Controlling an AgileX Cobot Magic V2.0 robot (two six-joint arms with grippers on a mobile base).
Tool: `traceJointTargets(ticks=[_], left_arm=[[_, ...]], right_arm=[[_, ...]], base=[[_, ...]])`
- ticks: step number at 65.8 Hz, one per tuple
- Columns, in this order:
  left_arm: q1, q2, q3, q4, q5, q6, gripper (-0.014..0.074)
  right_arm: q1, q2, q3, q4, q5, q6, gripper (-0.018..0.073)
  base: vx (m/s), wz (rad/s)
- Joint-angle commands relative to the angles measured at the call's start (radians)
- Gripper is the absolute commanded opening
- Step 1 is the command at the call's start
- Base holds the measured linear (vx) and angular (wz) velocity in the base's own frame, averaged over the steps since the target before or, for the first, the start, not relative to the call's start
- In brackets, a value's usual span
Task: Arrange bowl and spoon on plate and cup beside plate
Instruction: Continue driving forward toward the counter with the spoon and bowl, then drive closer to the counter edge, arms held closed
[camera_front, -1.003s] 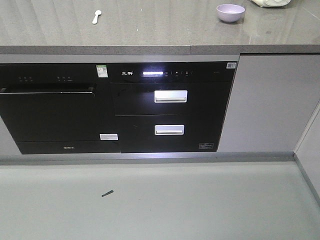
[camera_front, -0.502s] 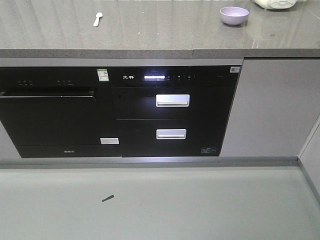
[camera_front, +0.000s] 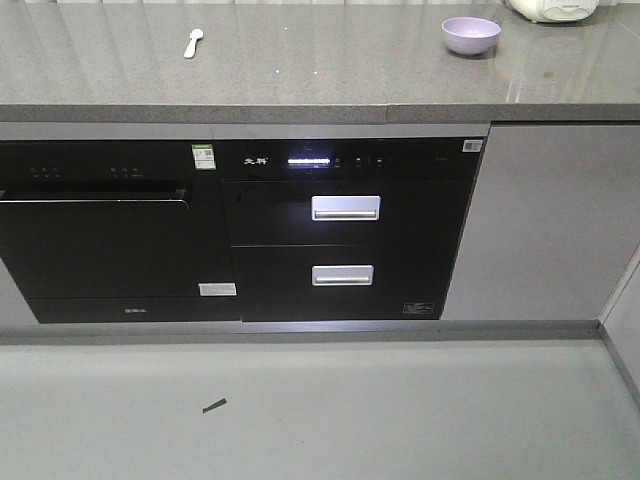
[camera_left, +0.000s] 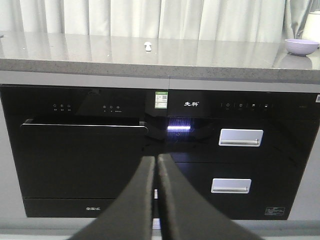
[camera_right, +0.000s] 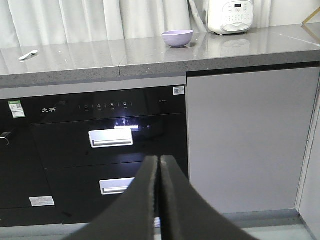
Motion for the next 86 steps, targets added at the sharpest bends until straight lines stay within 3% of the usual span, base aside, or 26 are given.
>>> traceJointTargets(ticks=[1, 86], left_arm=[[0.000, -0.017, 0.030, 0.000, -0.070, -0.010, -0.0006], [0.000, -0.017, 0.030, 0.000, -0.070, -0.010, -0.0006]], right_arm=[[0.001, -0.014, 0.016, -0.011, -0.071, -0.001, -0.0005], [0.001, -0.014, 0.016, -0.011, -0.071, -0.001, -0.0005]], base=[[0.05, -0.01], [0.03, 0.00]])
